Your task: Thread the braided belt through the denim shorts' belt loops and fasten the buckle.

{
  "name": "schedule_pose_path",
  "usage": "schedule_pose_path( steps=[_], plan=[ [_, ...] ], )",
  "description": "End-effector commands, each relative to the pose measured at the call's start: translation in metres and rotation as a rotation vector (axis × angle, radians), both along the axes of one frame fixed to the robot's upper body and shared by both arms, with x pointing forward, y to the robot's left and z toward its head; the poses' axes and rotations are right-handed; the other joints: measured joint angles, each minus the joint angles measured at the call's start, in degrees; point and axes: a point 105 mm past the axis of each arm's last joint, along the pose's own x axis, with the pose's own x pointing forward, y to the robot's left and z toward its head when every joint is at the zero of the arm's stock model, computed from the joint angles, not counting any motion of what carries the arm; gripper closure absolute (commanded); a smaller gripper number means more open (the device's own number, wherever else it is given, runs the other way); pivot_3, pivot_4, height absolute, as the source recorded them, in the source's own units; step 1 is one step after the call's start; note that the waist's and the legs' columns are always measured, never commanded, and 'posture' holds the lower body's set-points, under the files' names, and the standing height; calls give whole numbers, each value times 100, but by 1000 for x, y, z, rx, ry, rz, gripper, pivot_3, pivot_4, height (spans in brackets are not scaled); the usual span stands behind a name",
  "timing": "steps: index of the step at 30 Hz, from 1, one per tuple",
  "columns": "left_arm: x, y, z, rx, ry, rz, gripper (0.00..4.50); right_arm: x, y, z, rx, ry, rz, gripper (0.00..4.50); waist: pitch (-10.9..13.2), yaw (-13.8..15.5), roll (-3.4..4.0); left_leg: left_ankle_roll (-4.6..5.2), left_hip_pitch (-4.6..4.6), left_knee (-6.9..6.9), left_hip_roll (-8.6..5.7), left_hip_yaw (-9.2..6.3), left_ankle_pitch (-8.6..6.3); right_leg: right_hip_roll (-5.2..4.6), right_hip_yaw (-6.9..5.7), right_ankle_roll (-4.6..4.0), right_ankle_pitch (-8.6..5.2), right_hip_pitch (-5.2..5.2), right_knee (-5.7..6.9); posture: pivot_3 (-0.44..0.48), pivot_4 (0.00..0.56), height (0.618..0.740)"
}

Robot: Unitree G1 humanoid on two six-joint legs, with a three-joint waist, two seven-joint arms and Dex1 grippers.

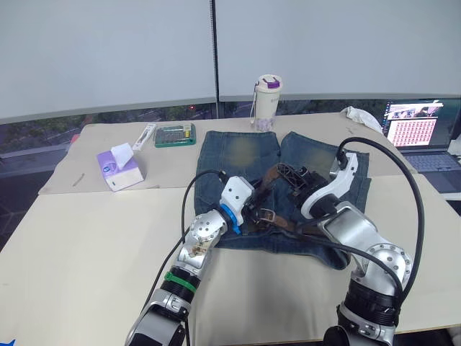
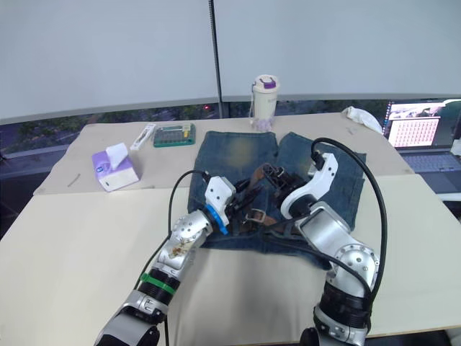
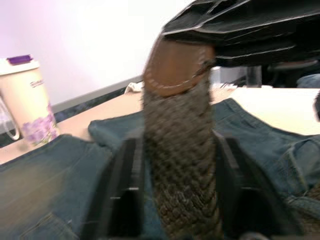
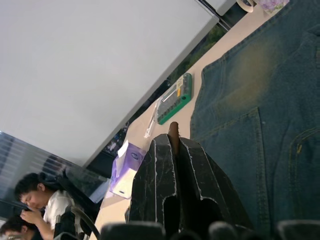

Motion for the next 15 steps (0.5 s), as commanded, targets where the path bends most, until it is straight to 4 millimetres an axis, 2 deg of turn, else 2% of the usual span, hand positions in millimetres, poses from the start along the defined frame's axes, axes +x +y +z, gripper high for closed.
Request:
schedule_pose_path(
  steps=[1, 4, 7, 9, 12, 15],
  plan=[
    [3, 0, 5, -3, 25, 12, 4387, -14, 10, 23, -34, -155, 92, 4500, 0, 4, 0, 0, 0, 0, 0, 0, 0, -1, 0, 0, 0, 0, 0, 0, 150, 740],
    [8, 8, -10, -102, 254, 16, 4500, -27, 16, 23, -157, -238, 186, 3422, 1, 4, -1, 5, 0, 4, -1, 1, -3, -1, -4, 1, -1, 7, -6, 0, 150, 740],
    [17, 25, -26, -258, 522, 59, 4500, -19, 11, 1, -446, -270, 133, 2369, 1, -23, -1, 15, 7, 12, 1, 0, -8, 4, -7, 14, -9, 20, -8, 0, 150, 740],
    [21, 36, -31, -364, 656, 76, 4500, -20, 14, -12, -553, -308, 157, 1715, 4, -21, -6, 16, 8, 25, 0, -3, -9, 5, -13, 24, -15, 20, -12, 0, 150, 740],
    [22, 48, -40, -476, 818, 59, 4500, -21, 18, -29, -509, -315, 191, 671, 7, -20, -12, 14, 7, 36, 1, -3, -9, 3, -13, 33, -21, 17, -11, 0, 150, 740],
    [21, 58, -48, -536, 926, 51, 4500, -21, 20, -53, -556, -304, 231, 671, 7, 10, -13, 9, 7, 41, -2, -2, -7, -2, -10, 32, -21, 20, -9, 0, 150, 740]
  ],
)
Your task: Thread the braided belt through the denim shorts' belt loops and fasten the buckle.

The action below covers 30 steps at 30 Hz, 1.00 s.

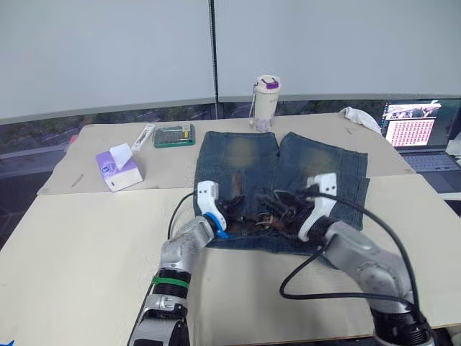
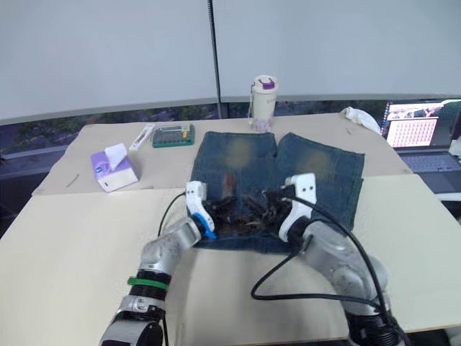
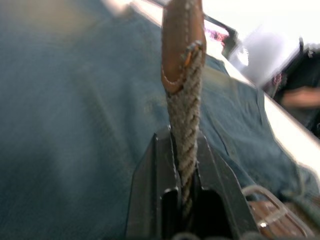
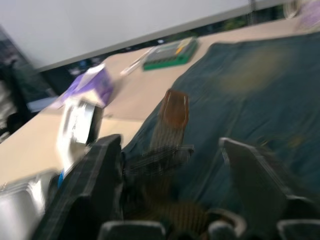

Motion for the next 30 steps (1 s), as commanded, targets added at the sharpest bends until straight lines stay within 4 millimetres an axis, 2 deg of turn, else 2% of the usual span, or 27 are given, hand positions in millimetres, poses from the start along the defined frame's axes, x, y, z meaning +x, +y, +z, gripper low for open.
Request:
schedule_pose_path(
  steps=[1, 7, 10, 13, 18, 23, 26, 30],
  plan=[
    [0, 7, 6, -96, 74, -11, 4500, -2, 4, -11, -57, -62, 54, 671, 0, 27, -1, -1, 0, 1, -3, -1, 0, -3, 0, 0, 0, 1, -1, 0, 150, 740],
    [-3, 15, 6, -200, 143, 17, 4500, -2, 3, -52, -180, -1, 90, 671, 0, 40, -4, -35, 1, 2, -4, -1, 16, -3, 7, -3, 1, -2, -3, 0, 150, 740],
    [4, 31, 15, -315, 152, 101, 4500, -10, -2, -85, -258, 93, 125, 671, -4, 44, -11, -38, 2, 0, -1, -1, 14, -3, 10, -3, 1, -2, -3, 0, 150, 740],
    [10, 46, 22, -437, 160, 181, 4500, -14, -9, -101, -316, 127, 121, 671, -25, 40, -37, -41, 5, 0, 2, -1, 9, -1, 13, -3, 1, 0, -3, 0, 150, 740],
    [15, 64, 24, -581, 193, 279, 4500, -13, -12, -103, -313, 129, 107, 671, -49, 23, -66, -39, 11, -1, 9, -2, -3, 4, 13, -4, 1, 1, -3, 0, 150, 740],
    [7, 51, 17, -499, 204, 224, 4500, -14, -10, -100, -308, 127, 130, 671, -54, 28, -67, -52, 13, -1, 8, -2, 0, 4, 13, -5, 0, 3, -4, 0, 150, 740],
    [0, 41, 13, -447, 207, 188, 4500, -13, -7, -95, -283, 116, 143, 1485, -58, 30, -64, -51, 13, -1, 6, -2, 0, 3, 15, -5, 0, 3, -5, 0, 150, 740],
    [-4, 37, 13, -420, 192, 176, 4500, -16, -4, -93, -293, 99, 175, 2848, -58, 46, -64, -49, 13, -2, 6, -2, -3, 3, 17, -6, 0, 3, -6, 0, 150, 740]
  ],
)
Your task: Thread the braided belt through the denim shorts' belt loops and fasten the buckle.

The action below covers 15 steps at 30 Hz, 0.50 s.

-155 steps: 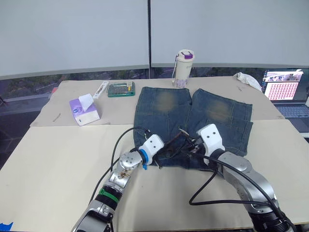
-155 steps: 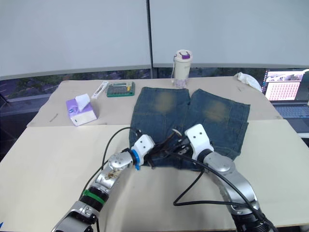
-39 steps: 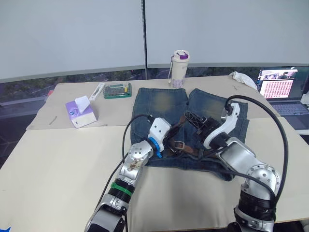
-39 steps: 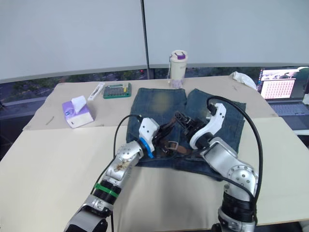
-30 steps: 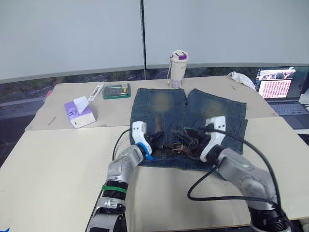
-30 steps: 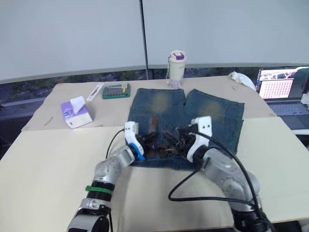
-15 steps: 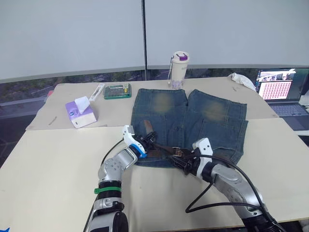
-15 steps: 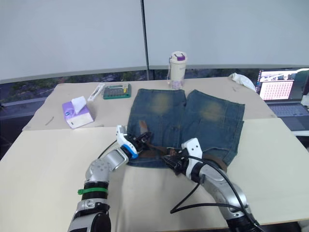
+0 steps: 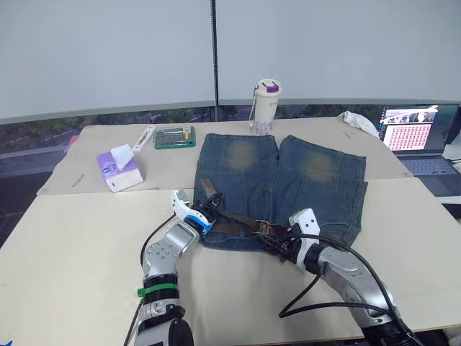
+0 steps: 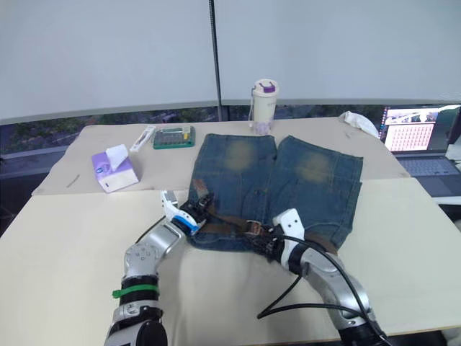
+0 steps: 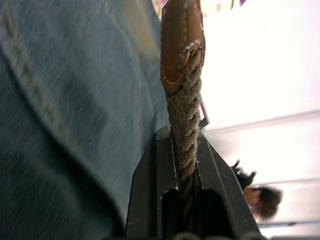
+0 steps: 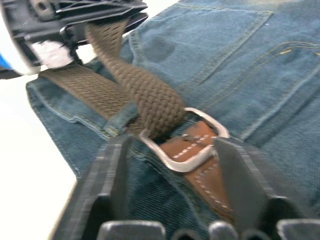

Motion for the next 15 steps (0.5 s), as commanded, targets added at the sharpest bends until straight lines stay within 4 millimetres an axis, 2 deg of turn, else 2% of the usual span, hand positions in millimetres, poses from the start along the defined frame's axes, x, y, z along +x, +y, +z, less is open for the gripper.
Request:
schedule_pose_path(
  steps=[1, 4, 5, 11, 15],
  plan=[
    [-1, -3, 11, 37, -59, -12, 4500, -9, 5, -15, -21, 68, 45, 3246, 0, 11, 0, 6, 0, 0, 0, 0, -3, 0, 0, 0, 0, 0, 0, 0, 150, 740],
    [-2, -5, 11, 69, -73, -30, 4500, -4, 5, -12, -12, 55, 23, 4255, 0, 17, 0, 23, 0, 0, -2, 0, -14, -1, 0, 0, 0, 0, 0, 0, 150, 740],
    [-2, -6, 12, 67, -77, -35, 4500, -1, 3, -10, -10, 46, 7, 4446, 0, 19, 0, 23, 0, 0, -2, 0, -14, -1, 0, -1, 0, 0, 0, 0, 150, 740],
    [-4, -8, 12, 89, -85, -47, 4500, 11, -8, -11, -127, -8, -35, 4485, 1, 61, -1, 22, -4, 1, -7, 1, -14, -6, 1, -2, 1, -3, -1, 0, 150, 740],
    [-5, -7, 7, 102, -82, -46, 4500, 14, -10, -4, -181, -61, -34, 4485, 1, 91, -1, 18, -4, 1, -9, 2, -12, -7, 1, -2, 1, -2, -2, 0, 150, 740]
  ],
)
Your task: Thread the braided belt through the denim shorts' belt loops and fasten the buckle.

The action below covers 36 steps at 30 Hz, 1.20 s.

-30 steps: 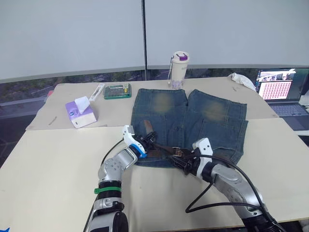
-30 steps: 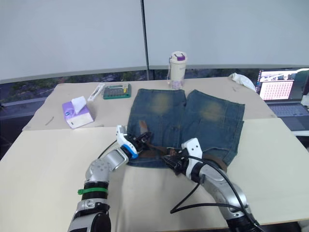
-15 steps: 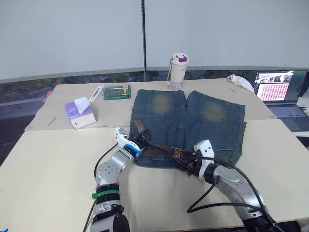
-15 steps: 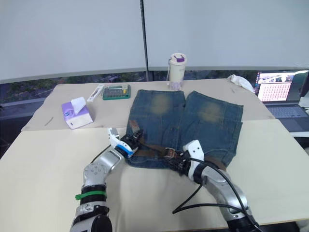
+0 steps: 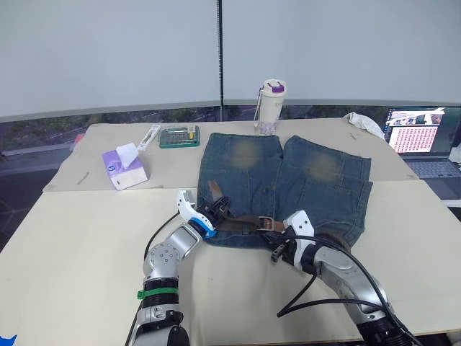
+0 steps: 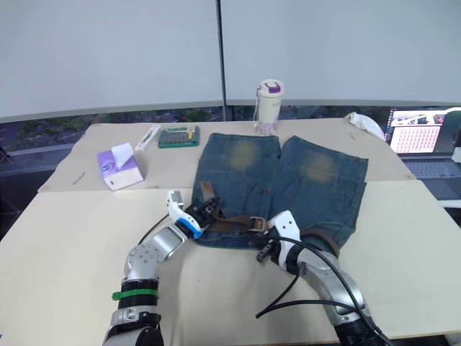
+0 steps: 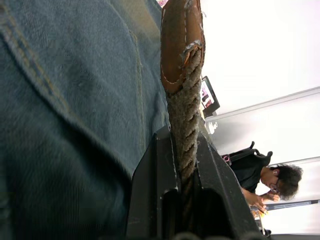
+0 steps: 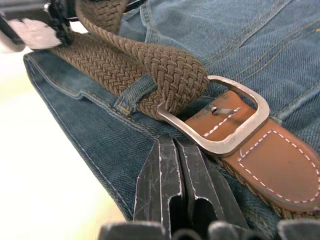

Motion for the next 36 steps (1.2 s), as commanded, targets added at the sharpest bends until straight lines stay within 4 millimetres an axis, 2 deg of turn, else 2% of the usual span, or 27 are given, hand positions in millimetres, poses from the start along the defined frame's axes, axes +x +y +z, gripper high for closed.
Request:
schedule_pose_path(
  steps=[1, 3, 5, 6, 9, 12, 13, 17, 22, 36],
  plan=[
    [0, 3, 8, 17, -54, 12, 4500, 1, -5, 15, 6, -42, -7, 4485, 0, 8, 0, -2, 0, 0, 0, 0, 1, 0, 0, 0, 0, 0, 0, 0, 150, 740],
    [0, 5, 7, 28, -61, 13, 4500, -11, 2, 32, 110, -47, 45, 4485, 1, 21, 0, -16, -6, 0, 0, -2, 9, 0, -1, 0, 0, -2, -2, 0, 150, 740],
    [0, 7, 4, 31, -58, 16, 4500, -28, 4, 40, 116, -43, 126, 4485, 3, 18, 1, -20, -12, 0, 2, -2, 11, 1, -1, 0, 0, -7, -2, 0, 150, 740],
    [0, 7, 2, 39, -52, 15, 4500, -29, 1, 49, 127, -69, 125, 4485, 4, 12, 0, -19, -13, -1, 2, -2, 10, 0, 0, 0, 0, -8, -4, 0, 150, 740],
    [1, 8, -2, 46, -46, 12, 4500, -20, -11, 69, 125, -147, 72, 4485, 5, 4, -1, 10, -8, 0, 2, -1, -7, 0, 0, 0, 0, -5, -4, 0, 150, 740],
    [1, 7, -3, 52, -52, 1, 4500, -7, -18, 77, 106, -190, 10, 4485, 4, 8, -1, 11, -7, -1, 2, -2, -7, 2, -2, 0, 0, -6, -3, 0, 150, 740],
    [1, 6, -4, 55, -54, -5, 4500, -2, -20, 76, 98, -191, -9, 4485, 4, 6, 0, 10, -7, -1, 2, -2, -7, 2, -3, 0, 0, -7, -2, 0, 150, 740],
    [2, 4, -5, 55, -57, -15, 4500, 9, -27, 50, -128, -188, -12, 4485, 3, 31, 0, 2, -8, -1, 0, -1, -2, -1, -3, 0, 0, -7, -2, 0, 150, 740],
    [3, 4, -7, 56, -59, -16, 4500, 12, -27, 33, -209, -169, 9, 4485, 3, 15, 2, -26, -9, -1, 2, 1, 14, 0, -1, -1, 0, -8, -2, 0, 150, 740],
    [3, 4, -10, 56, -62, -14, 4500, 16, 0, 44, -157, -217, 71, 4485, 3, 12, 2, -26, -8, -1, 2, -1, 14, 0, -2, -1, 0, -6, -2, 0, 150, 740]
  ],
)
